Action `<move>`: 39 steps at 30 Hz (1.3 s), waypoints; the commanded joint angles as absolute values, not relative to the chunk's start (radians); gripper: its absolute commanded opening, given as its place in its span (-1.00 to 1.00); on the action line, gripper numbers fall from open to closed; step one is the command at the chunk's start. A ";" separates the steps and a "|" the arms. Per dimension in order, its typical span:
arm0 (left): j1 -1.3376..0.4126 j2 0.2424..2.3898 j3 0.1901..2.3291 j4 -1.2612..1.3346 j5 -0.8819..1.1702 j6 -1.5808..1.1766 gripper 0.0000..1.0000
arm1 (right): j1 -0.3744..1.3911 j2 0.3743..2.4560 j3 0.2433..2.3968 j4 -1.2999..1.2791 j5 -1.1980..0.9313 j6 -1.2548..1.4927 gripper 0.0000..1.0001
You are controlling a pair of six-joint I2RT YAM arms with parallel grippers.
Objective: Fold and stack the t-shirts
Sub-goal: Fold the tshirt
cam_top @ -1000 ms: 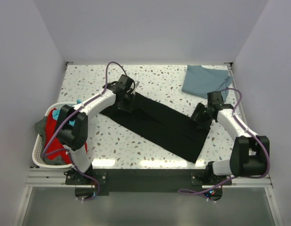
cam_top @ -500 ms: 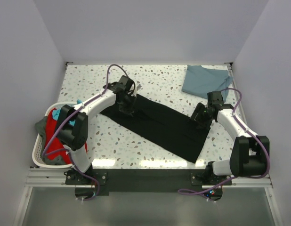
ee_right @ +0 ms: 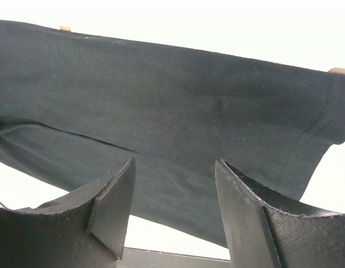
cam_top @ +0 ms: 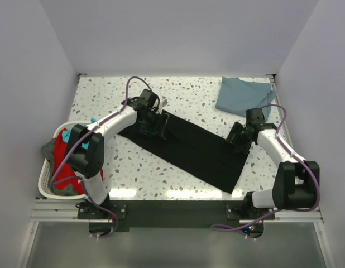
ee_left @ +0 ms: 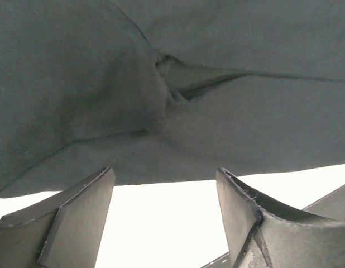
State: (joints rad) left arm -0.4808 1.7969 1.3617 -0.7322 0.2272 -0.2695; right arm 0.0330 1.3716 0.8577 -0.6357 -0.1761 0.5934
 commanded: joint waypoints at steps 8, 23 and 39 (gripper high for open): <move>-0.298 1.753 1.232 -0.419 0.312 -0.462 0.64 | 0.080 1.448 0.969 -0.621 -0.155 0.523 0.26; -0.262 1.936 1.226 -0.291 0.157 -0.476 0.63 | 0.160 1.660 0.874 -0.474 -0.184 0.546 0.25; -0.285 2.108 1.456 -0.284 0.094 -0.356 0.60 | 0.423 1.565 0.769 -0.568 -0.141 0.699 0.24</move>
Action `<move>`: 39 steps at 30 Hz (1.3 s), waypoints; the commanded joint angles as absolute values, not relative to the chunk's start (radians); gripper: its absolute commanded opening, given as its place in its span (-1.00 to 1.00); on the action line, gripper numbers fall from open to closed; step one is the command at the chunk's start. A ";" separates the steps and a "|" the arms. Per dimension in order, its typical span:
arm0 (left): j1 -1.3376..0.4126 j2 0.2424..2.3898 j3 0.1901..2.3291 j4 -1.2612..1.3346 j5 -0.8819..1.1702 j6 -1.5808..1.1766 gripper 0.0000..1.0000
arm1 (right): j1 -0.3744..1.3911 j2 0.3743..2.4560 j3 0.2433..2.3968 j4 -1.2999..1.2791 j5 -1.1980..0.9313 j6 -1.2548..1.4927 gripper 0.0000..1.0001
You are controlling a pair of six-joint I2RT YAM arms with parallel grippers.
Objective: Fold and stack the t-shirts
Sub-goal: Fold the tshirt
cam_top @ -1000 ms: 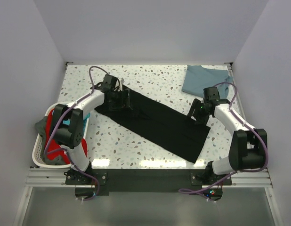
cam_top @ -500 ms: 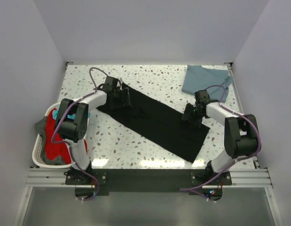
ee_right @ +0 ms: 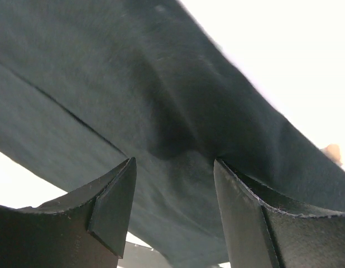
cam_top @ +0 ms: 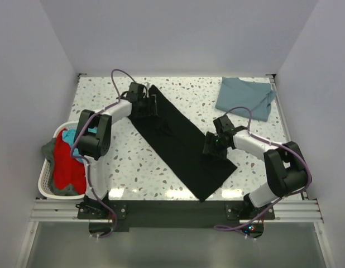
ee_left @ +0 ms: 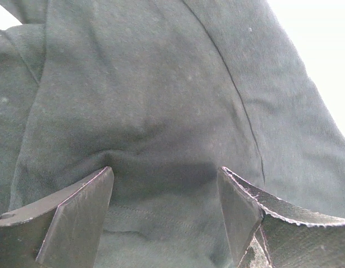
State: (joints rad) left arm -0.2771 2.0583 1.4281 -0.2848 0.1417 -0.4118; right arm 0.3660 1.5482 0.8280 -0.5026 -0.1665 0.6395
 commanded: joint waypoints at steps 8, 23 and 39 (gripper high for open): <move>-0.385 2.080 1.591 -0.347 0.028 -0.290 0.63 | 0.497 1.499 0.866 -0.649 -0.117 0.721 0.23; -0.399 1.920 1.407 -0.337 0.020 -0.397 0.77 | 0.514 1.446 0.827 -0.534 -0.138 0.620 0.25; -0.357 2.140 1.459 -0.226 0.029 -0.322 0.83 | 0.610 1.587 0.756 -0.364 -0.221 0.690 0.24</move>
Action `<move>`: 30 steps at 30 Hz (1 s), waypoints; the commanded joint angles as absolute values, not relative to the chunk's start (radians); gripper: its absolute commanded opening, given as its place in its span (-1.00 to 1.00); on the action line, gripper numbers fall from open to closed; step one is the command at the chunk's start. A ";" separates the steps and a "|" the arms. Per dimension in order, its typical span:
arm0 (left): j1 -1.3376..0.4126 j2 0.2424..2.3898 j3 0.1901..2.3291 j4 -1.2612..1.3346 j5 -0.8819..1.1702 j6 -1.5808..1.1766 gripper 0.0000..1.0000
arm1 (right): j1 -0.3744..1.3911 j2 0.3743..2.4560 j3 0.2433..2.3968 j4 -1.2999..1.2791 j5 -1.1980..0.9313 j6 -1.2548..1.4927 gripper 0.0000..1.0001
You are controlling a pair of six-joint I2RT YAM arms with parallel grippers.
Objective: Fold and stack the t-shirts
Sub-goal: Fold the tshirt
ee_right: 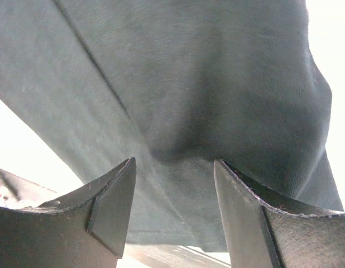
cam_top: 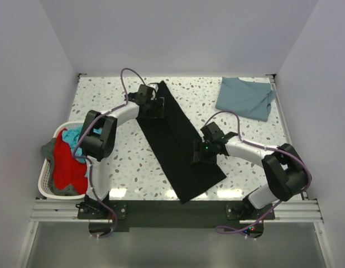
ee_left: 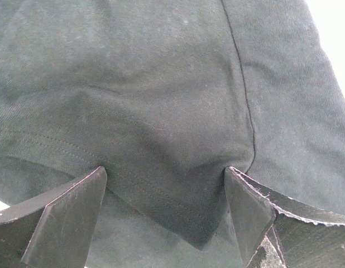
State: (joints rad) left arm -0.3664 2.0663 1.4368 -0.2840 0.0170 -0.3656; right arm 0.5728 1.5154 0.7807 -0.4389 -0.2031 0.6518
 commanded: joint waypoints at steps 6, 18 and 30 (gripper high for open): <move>-0.356 2.249 1.549 -0.207 0.115 -0.258 0.84 | 0.713 1.667 0.822 -0.325 -0.235 0.768 0.24; -0.359 2.373 1.710 -0.144 0.282 -0.206 0.84 | 0.833 1.806 1.029 -0.383 -0.187 0.807 0.24; -0.368 2.126 1.812 -0.147 0.336 -0.190 0.86 | 0.833 1.594 1.160 -0.578 -0.045 0.735 0.26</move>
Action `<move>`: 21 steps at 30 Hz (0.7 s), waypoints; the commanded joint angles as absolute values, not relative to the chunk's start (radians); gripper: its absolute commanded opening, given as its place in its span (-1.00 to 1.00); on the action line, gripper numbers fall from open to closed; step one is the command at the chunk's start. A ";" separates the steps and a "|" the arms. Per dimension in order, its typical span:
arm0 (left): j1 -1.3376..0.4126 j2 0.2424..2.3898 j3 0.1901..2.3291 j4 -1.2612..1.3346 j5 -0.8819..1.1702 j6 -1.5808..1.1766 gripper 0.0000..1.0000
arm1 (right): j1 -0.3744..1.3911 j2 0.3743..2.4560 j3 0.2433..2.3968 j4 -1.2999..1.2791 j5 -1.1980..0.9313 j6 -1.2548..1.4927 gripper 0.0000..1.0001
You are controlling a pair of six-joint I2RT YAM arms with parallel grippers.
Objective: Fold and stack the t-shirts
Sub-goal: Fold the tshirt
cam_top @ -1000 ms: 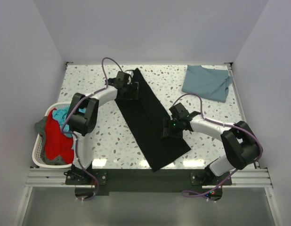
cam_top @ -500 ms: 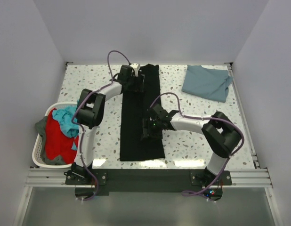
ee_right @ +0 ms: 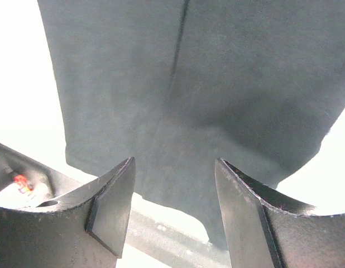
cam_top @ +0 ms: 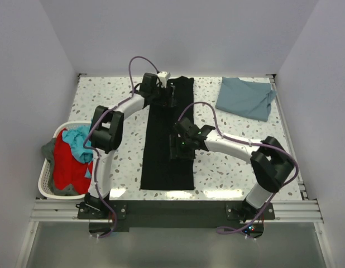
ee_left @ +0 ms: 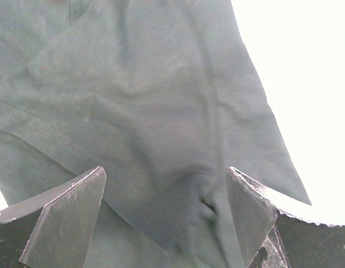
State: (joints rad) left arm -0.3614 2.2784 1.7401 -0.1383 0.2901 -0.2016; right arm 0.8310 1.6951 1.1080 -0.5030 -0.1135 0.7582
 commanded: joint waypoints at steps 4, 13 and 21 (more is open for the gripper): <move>-0.380 1.973 1.772 -0.198 0.315 -0.192 0.87 | 0.831 1.508 1.125 -0.696 -0.003 0.739 0.26; -0.431 1.588 1.335 -0.388 0.160 -0.250 0.86 | 0.887 1.304 0.869 -0.733 0.055 0.857 0.25; -0.456 1.313 0.938 -0.541 0.143 -0.347 0.81 | 0.950 1.379 0.877 -0.730 0.058 0.847 0.20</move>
